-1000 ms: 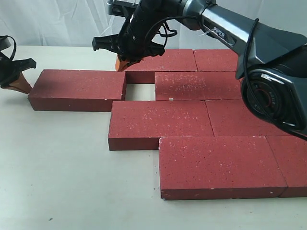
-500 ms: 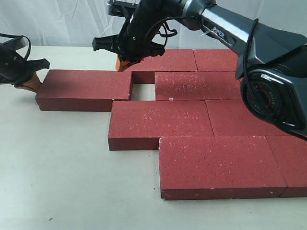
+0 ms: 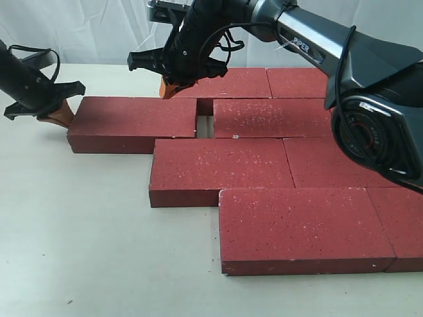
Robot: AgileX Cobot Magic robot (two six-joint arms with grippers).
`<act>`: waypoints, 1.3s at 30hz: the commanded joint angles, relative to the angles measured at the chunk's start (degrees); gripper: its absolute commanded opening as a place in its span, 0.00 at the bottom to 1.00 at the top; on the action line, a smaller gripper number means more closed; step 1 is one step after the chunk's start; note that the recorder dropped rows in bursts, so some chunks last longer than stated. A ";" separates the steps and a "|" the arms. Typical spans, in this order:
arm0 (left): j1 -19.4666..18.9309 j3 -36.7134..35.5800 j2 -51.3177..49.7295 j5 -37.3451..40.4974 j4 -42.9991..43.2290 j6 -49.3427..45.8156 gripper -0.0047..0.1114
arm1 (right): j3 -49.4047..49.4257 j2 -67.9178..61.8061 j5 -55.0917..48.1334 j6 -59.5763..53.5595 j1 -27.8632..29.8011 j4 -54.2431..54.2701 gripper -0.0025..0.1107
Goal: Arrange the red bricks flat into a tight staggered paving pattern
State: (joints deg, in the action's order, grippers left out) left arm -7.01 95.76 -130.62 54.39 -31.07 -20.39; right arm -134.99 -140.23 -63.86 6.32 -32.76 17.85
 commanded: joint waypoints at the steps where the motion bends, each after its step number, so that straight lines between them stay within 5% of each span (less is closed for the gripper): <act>1: 1.42 0.11 0.00 -0.50 -0.61 0.31 0.04 | -0.14 0.62 -0.05 -0.04 0.30 -0.67 0.02; 16: 4.92 0.11 0.00 -1.39 -1.42 0.43 0.04 | -0.14 0.62 -0.05 -0.04 0.30 -0.67 0.02; 39: 4.81 0.11 0.00 1.21 0.74 2.59 0.04 | -0.14 0.62 -0.17 -0.14 0.30 -0.72 0.02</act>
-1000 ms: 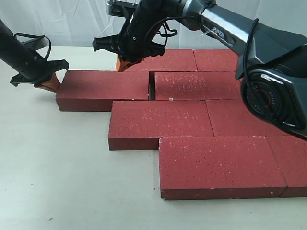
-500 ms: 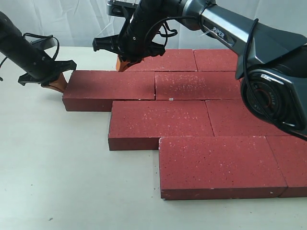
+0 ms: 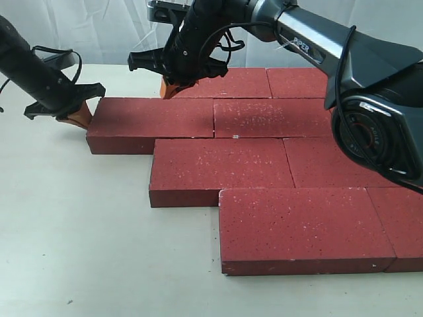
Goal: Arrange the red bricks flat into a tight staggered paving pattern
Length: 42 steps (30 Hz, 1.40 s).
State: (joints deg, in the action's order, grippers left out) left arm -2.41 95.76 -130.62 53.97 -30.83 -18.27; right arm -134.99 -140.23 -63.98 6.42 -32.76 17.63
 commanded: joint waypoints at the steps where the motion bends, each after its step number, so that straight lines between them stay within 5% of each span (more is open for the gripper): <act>1: 0.21 0.11 0.00 1.84 0.51 0.47 0.04 | -0.14 0.62 -0.04 -0.25 0.30 -0.51 0.02; 18: -2.13 0.11 0.66 2.54 0.77 1.63 0.04 | -0.14 0.62 -2.16 -0.35 0.30 -1.01 0.02; 35: -1.77 0.11 16.34 8.53 9.40 8.77 0.04 | -0.14 0.62 -5.98 -3.37 0.30 -3.71 0.02; 42: 1.32 -5.63 26.17 6.18 13.84 10.84 0.04 | -0.14 1.97 -5.98 -3.37 2.16 -0.66 0.02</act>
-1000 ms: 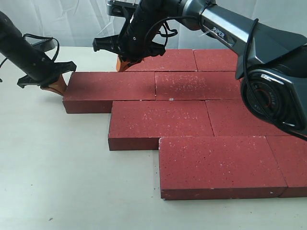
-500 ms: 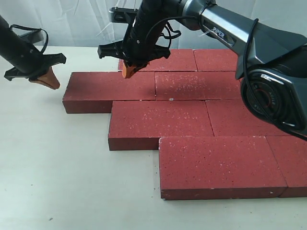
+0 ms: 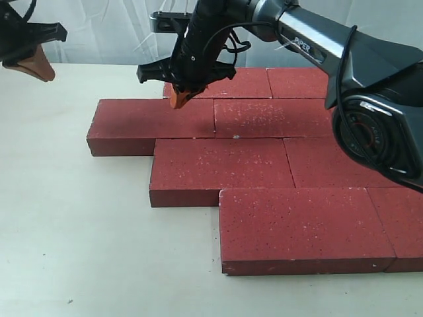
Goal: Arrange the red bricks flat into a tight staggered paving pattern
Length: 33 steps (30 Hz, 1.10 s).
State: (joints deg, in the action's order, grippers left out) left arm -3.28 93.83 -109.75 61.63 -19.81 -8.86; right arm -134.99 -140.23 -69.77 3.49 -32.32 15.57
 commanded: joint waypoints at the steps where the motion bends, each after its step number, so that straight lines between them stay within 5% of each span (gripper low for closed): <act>1: 2.47 -4.70 6.41 -1.94 3.36 1.56 0.04 | -0.14 2.38 -0.19 -0.44 2.04 1.40 0.02; 7: 4.46 -11.72 12.96 -5.35 5.64 2.90 0.04 | 2.00 6.66 -0.19 -0.44 5.30 1.40 0.02; 33: 4.56 -33.26 30.84 -16.31 8.91 2.80 0.04 | 45.11 34.21 2.86 -2.28 26.16 -2.84 0.02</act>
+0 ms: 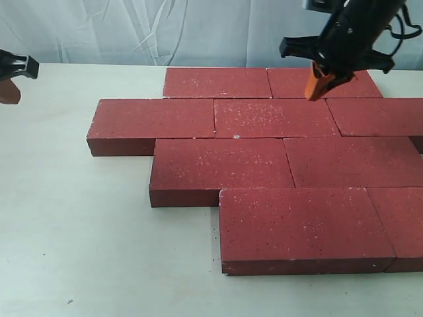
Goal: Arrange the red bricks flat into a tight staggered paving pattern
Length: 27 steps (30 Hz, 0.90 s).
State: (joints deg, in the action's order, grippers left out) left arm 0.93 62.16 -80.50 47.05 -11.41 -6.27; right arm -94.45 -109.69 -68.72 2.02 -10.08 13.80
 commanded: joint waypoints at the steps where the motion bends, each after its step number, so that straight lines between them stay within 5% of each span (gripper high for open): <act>1: 0.35 -1.92 2.03 -2.20 0.51 0.20 0.04 | 5.96 4.69 2.16 -0.93 4.94 -2.00 0.02; 10: 0.35 -3.85 3.87 -2.30 0.51 0.08 0.04 | 19.88 15.78 9.17 -0.45 8.23 -13.80 0.02; 27: 0.35 -4.14 3.97 -2.27 0.66 -0.11 0.04 | 41.97 40.73 22.04 -0.45 8.23 -13.80 0.02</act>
State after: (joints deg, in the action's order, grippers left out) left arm 0.93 58.11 -77.05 45.29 -10.83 -6.37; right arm -54.68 -72.48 -48.29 1.54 -2.27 0.43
